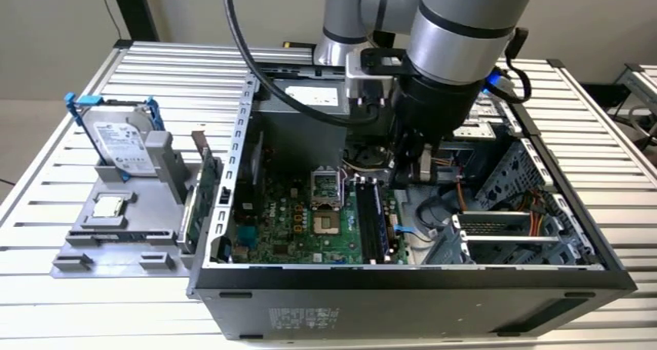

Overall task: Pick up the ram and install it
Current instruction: 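Press down the ram until it locks into place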

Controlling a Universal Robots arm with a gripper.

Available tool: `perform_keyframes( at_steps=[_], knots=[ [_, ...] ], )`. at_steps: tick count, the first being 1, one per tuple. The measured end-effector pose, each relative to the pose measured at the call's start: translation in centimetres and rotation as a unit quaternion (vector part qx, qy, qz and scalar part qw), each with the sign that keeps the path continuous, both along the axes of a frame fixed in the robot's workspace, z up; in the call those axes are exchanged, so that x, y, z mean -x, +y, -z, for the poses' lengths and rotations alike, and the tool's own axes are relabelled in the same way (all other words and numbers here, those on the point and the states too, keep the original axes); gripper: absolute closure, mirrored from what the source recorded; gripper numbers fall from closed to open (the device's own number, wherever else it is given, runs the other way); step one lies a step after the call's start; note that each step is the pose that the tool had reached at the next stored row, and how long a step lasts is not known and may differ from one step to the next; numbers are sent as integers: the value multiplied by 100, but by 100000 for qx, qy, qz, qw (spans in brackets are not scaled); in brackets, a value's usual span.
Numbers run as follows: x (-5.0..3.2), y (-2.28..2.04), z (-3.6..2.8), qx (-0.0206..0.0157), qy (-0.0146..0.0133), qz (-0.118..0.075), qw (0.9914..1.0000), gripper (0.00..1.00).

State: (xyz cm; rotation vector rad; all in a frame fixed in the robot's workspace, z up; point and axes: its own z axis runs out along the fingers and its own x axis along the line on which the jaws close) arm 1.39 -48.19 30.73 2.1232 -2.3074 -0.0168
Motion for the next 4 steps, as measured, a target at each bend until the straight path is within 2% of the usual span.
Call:
perform_keyframes(
  at_steps=[4],
  knots=[
    [0, 0, -3, 11, 37, -1, 100000, 100]
  ],
)
